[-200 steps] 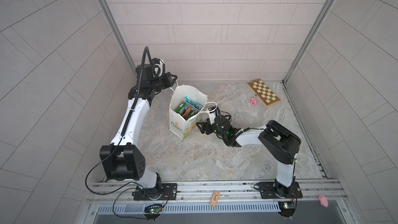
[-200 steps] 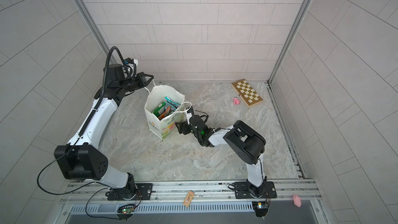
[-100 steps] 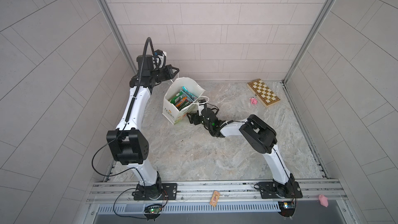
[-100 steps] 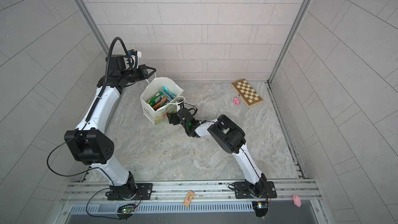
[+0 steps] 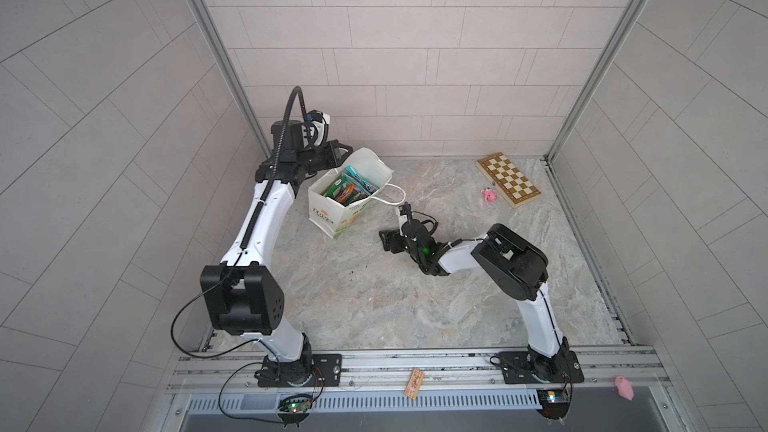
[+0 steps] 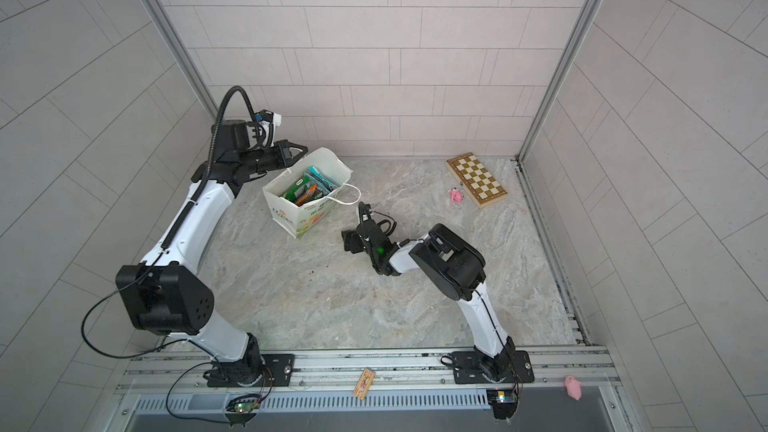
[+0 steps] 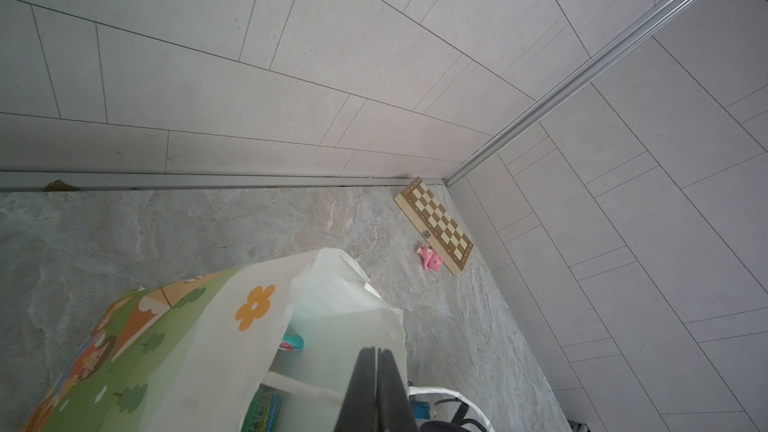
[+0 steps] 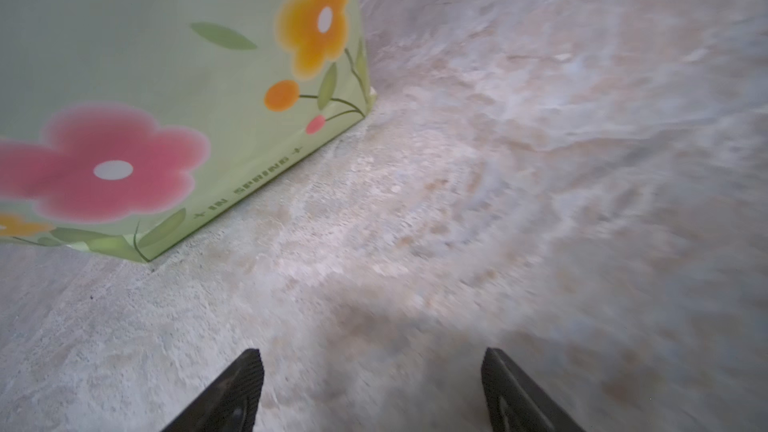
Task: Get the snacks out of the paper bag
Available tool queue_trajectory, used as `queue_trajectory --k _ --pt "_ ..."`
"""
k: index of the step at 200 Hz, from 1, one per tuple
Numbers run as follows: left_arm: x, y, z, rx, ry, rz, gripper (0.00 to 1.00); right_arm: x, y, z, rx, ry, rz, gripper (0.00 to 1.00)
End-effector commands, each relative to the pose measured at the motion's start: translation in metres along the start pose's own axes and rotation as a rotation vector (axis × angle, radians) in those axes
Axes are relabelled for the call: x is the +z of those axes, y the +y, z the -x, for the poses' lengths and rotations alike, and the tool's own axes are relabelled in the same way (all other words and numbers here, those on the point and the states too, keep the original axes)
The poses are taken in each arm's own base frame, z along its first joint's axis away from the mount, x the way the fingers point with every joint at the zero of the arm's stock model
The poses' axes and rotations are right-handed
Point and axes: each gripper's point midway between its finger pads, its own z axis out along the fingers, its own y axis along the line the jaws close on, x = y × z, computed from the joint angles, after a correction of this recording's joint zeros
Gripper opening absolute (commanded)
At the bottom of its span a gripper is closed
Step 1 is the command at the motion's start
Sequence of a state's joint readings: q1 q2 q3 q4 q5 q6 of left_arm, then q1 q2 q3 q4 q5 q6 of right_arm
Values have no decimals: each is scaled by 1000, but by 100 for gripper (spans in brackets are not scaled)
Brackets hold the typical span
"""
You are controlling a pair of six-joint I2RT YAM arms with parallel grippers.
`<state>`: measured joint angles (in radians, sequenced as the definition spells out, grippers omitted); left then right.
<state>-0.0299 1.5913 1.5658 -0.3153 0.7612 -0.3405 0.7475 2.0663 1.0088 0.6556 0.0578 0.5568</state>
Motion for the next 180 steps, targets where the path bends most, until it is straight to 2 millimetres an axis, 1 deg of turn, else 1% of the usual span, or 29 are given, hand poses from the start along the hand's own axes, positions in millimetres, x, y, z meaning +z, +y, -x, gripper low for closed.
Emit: queue_trajectory --k 1,25,51,63,76,87,98,115,137,149,162,180 --pt "-10 -38 4 94 -44 -59 0 -23 -23 12 11 -48 -52 85" --pt "-8 -52 -12 109 -21 -67 0 -46 -57 1 45 -32 -106 85" --pt "-6 -66 -32 128 20 -80 0 -72 -90 -3 73 -24 -168 85" --pt "-7 -73 -40 135 33 -88 0 -83 -104 -1 82 -21 -199 85" --pt "-7 -77 -49 135 47 -96 0 -94 -115 9 91 -24 -224 85" --pt "-8 -81 -55 136 58 -109 0 -103 -120 17 82 -18 -240 85" --pt "-10 -85 -60 138 64 -119 0 -112 -124 20 58 -1 -262 85" --pt "-15 -91 -69 138 77 -146 0 -128 -123 30 11 11 -280 85" --pt "-20 -97 -79 142 88 -171 0 -145 -107 53 -27 -5 -236 85" --pt "-22 -98 -83 140 91 -179 0 -153 -93 67 -45 -17 -180 85" --pt "-23 -101 -88 137 95 -195 0 -158 -70 77 -67 -14 -75 84" --pt "-24 -101 -94 125 99 -207 0 -167 -39 86 -120 4 38 82"
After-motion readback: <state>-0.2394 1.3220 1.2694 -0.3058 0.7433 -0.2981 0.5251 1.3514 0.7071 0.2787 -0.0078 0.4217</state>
